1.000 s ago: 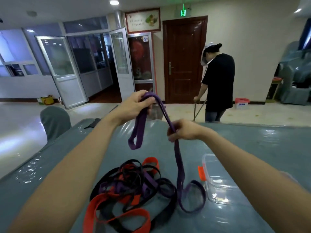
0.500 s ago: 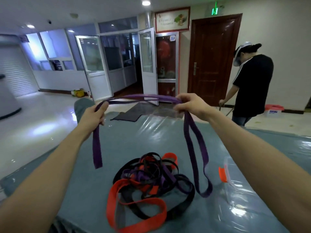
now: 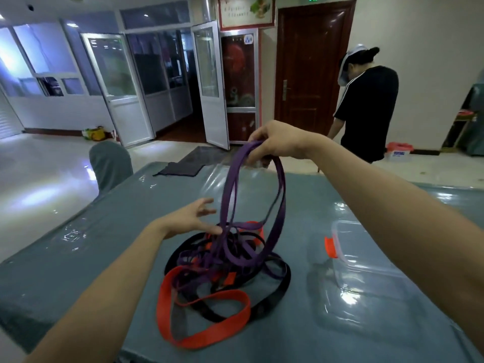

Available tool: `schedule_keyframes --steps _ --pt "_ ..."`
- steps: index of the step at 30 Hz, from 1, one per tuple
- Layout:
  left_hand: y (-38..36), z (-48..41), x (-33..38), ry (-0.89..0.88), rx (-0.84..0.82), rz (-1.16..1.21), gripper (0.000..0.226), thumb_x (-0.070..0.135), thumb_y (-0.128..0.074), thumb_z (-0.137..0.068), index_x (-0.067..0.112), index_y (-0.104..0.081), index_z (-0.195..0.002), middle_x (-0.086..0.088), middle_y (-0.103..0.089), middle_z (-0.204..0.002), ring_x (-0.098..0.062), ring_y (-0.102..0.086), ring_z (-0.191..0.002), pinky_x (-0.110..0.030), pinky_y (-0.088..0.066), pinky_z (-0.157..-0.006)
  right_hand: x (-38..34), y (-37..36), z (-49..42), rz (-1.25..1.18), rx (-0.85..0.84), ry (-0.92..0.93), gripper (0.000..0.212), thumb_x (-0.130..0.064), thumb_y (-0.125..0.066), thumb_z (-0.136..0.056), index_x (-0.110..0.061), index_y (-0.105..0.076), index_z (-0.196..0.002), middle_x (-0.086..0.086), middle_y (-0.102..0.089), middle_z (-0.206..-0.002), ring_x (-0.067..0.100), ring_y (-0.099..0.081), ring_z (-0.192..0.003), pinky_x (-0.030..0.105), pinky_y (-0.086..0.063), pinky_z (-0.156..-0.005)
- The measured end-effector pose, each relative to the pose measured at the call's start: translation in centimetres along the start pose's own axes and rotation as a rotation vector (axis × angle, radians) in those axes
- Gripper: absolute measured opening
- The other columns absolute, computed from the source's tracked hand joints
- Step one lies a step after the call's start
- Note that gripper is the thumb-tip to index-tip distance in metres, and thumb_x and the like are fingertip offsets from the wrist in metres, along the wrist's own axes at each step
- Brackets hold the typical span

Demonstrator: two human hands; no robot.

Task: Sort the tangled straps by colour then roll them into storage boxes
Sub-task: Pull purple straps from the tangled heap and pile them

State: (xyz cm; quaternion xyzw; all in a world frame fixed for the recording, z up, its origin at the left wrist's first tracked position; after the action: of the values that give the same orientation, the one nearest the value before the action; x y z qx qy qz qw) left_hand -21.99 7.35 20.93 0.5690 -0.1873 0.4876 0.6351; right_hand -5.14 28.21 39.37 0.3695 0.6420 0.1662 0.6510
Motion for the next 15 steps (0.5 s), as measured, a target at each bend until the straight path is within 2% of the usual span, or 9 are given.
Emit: schedule_keyframes --steps 1,2,4,6,7,9,10,13,15 --pt "-1.2 -0.9 2.6 -0.123 -0.039 0.094 0.12 0.047 -0.102 -0.07 0.036 -0.032 -0.168 0.01 -0.057 -0.161 -0.007 -0.047 -0.153 -0.038 -0.036 -0.129 -0.2 -0.3 0.6 0.03 -0.037 -0.005 0.021 -0.02 -0.094 -0.082 -0.006 -0.084 -0.094 0.007 -0.074 -0.075 0.018 -0.069 -0.067 0.028 -0.06 -0.069" --pt "-2.0 -1.6 5.4 -0.228 -0.063 0.173 0.109 0.043 -0.101 -0.074 0.036 -0.039 -0.164 0.01 -0.062 -0.157 -0.006 -0.052 -0.15 -0.034 -0.04 -0.125 -0.4 -0.4 1.3 0.053 -0.054 -0.005 0.021 -0.021 -0.093 -0.083 -0.006 -0.083 -0.094 0.007 -0.073 -0.075 0.018 -0.068 -0.066 0.028 -0.06 -0.067" --pt "-3.3 -3.0 10.0 -0.355 -0.083 0.292 0.066 0.028 -0.091 -0.087 0.019 -0.061 -0.145 -0.003 -0.077 -0.136 -0.019 -0.069 -0.134 -0.037 -0.054 -0.117 -0.6 0.3 2.7 0.078 -0.016 -0.021 0.021 -0.021 -0.094 -0.083 -0.006 -0.083 -0.094 0.012 -0.074 -0.077 0.019 -0.067 -0.065 0.029 -0.06 -0.066" --pt "-4.0 -4.0 13.6 -0.422 -0.061 0.329 0.022 0.015 -0.08 -0.097 0.007 -0.068 -0.113 -0.008 -0.078 -0.095 -0.03 -0.079 -0.099 -0.046 -0.063 -0.104 0.0 2.4 4.4 0.106 0.063 -0.051 0.025 -0.02 -0.095 -0.082 -0.004 -0.082 -0.097 0.015 -0.072 -0.079 0.02 -0.064 -0.067 0.03 -0.057 -0.066" --pt "-3.7 -4.3 14.9 -0.452 -0.02 0.343 0.012 0.012 -0.077 -0.098 0.008 -0.068 -0.105 -0.005 -0.07 -0.08 -0.026 -0.075 -0.079 -0.042 -0.067 -0.09 0.6 3.5 5.4 0.117 0.099 -0.07 0.026 -0.019 -0.095 -0.082 -0.003 -0.082 -0.098 0.015 -0.07 -0.079 0.021 -0.063 -0.067 0.031 -0.054 -0.065" --pt "-2.7 -4.6 17.7 -0.525 0.085 0.409 0.013 0.016 -0.081 -0.093 0.01 -0.074 -0.102 -0.001 -0.059 -0.073 -0.015 -0.057 -0.063 -0.026 -0.054 -0.064 2.8 5.3 7.8 0.156 0.145 -0.135 0.028 -0.021 -0.094 -0.083 -0.003 -0.08 -0.1 0.017 -0.07 -0.08 0.021 -0.064 -0.067 0.03 -0.054 -0.066" --pt "-2.2 -4.7 19.0 -0.543 0.133 0.408 0.019 0.022 -0.086 -0.09 0.013 -0.079 -0.104 -0.005 -0.062 -0.077 -0.016 -0.057 -0.066 -0.025 -0.05 -0.065 4.2 5.4 8.9 0.175 0.13 -0.175 0.027 -0.021 -0.093 -0.085 -0.003 -0.079 -0.1 0.016 -0.072 -0.079 0.02 -0.066 -0.066 0.028 -0.056 -0.066" --pt "-3.5 -5.0 24.0 -0.584 0.117 0.161 0.042 0.052 -0.092 -0.082 0.024 -0.084 -0.111 -0.024 -0.072 -0.097 -0.031 -0.066 -0.085 -0.039 -0.056 -0.079 8.9 4.5 12.4 0.188 0.022 -0.338 0.019 -0.018 -0.082 -0.095 -0.002 -0.075 -0.102 0.006 -0.079 -0.079 0.018 -0.078 -0.071 0.03 -0.064 -0.077" --pt "-4.9 -5.5 26.8 -0.603 0.117 0.002 0.044 0.063 -0.087 -0.084 0.029 -0.082 -0.111 -0.025 -0.073 -0.097 -0.026 -0.067 -0.081 -0.037 -0.055 -0.075 11.6 5.3 14.3 0.125 0.127 -0.338 0.014 -0.017 -0.078 -0.098 -0.004 -0.075 -0.103 0.008 -0.079 -0.08 0.022 -0.08 -0.074 0.035 -0.065 -0.081"
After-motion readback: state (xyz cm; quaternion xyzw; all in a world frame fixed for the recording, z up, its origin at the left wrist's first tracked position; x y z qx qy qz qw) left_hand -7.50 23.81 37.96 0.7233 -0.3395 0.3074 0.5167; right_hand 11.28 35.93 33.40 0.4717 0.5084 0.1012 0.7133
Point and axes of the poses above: each hand's wrist, its own z-axis away from the middle knuckle, its own y-axis out of the back of the hand, x = y × z, the point moved 5 cm from there along -z, towards the middle knuckle
